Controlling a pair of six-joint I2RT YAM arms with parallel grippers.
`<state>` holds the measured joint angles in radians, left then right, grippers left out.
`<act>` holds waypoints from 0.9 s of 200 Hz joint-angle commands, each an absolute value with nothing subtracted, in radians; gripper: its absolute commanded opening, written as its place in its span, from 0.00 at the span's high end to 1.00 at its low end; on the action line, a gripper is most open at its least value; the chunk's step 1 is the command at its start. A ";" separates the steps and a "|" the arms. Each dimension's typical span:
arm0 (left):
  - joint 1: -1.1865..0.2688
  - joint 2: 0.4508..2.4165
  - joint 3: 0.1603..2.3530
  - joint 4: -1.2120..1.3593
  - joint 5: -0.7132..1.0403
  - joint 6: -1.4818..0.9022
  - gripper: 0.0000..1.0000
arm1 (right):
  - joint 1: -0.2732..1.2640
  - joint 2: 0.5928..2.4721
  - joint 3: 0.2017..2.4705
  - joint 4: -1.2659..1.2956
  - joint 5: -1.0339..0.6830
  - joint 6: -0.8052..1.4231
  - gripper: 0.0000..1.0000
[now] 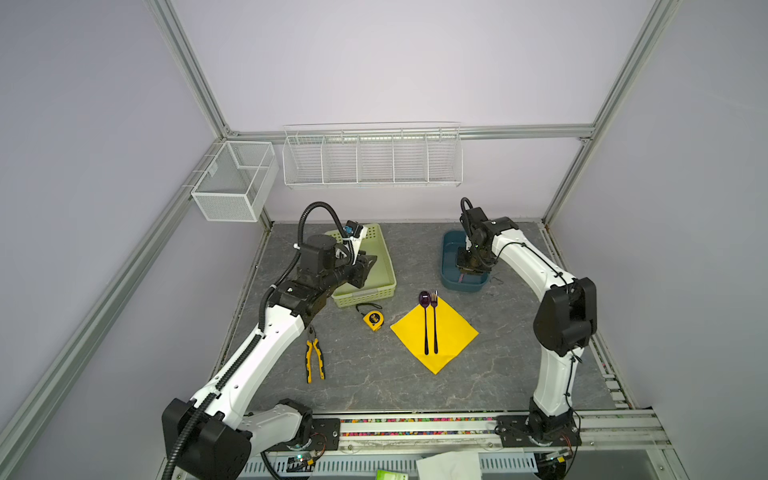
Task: Place the utensils on the paper napkin and roll it up
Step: 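Move the right gripper over the teal tub above the purple knife, then lower the right gripper onto the knife handle and close it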
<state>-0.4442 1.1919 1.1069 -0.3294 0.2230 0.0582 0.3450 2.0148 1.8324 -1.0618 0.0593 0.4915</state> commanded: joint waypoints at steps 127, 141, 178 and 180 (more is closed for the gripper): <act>-0.444 1.270 1.098 -0.337 0.189 0.103 0.64 | 0.226 2.432 2.235 -1.147 0.005 0.426 0.72; -0.443 1.274 1.098 -0.338 0.187 0.103 0.64 | 0.226 2.460 2.269 -1.157 0.002 0.425 0.72; -0.442 1.285 1.103 -0.340 0.182 0.108 0.64 | 0.222 2.510 2.317 -1.163 -0.004 0.423 0.72; -0.443 1.285 1.103 -0.341 0.182 0.108 0.64 | 0.222 2.513 2.318 -1.163 -0.004 0.423 0.72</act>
